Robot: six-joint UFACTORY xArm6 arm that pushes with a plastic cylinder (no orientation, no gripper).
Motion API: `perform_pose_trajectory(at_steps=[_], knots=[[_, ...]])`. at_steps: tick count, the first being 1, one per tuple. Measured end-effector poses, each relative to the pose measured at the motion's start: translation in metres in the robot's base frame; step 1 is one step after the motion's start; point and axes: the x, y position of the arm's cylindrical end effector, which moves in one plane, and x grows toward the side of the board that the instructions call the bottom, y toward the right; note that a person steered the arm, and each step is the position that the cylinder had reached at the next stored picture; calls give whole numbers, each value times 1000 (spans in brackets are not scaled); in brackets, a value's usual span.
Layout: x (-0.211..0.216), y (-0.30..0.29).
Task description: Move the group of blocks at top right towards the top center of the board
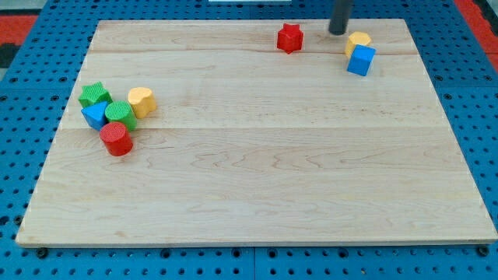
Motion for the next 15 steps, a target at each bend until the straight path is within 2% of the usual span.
perform_pose_trajectory(at_steps=[1, 2, 3, 4, 5, 6, 8, 9, 11, 12, 13, 14, 15], knots=[[30, -44], [15, -67], [-7, -50], [-40, 53], [-30, 169], [7, 180], [19, 112], [9, 73], [1, 139], [33, 114], [16, 61], [28, 8], [28, 47]])
